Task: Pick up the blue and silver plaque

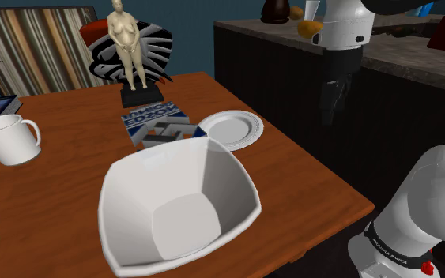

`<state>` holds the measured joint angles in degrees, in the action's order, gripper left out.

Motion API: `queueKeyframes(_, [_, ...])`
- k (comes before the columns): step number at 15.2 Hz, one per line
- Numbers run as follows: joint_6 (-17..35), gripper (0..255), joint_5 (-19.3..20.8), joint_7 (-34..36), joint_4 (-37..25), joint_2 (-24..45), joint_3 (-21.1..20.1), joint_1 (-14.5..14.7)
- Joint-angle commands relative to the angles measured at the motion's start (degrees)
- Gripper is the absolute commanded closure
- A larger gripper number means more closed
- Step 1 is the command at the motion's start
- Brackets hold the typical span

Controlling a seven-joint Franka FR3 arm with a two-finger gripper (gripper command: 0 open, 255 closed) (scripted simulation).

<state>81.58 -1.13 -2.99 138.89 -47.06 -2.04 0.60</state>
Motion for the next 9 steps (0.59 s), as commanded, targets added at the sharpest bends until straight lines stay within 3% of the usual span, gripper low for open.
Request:
queueKeyframes(1, [0.0,0,0.0,0.0,0.0,0.0,0.0,0.0])
queueKeyframes(9, [7.63,0,-4.79,8.31,-7.25,12.88,-7.86,2.01])
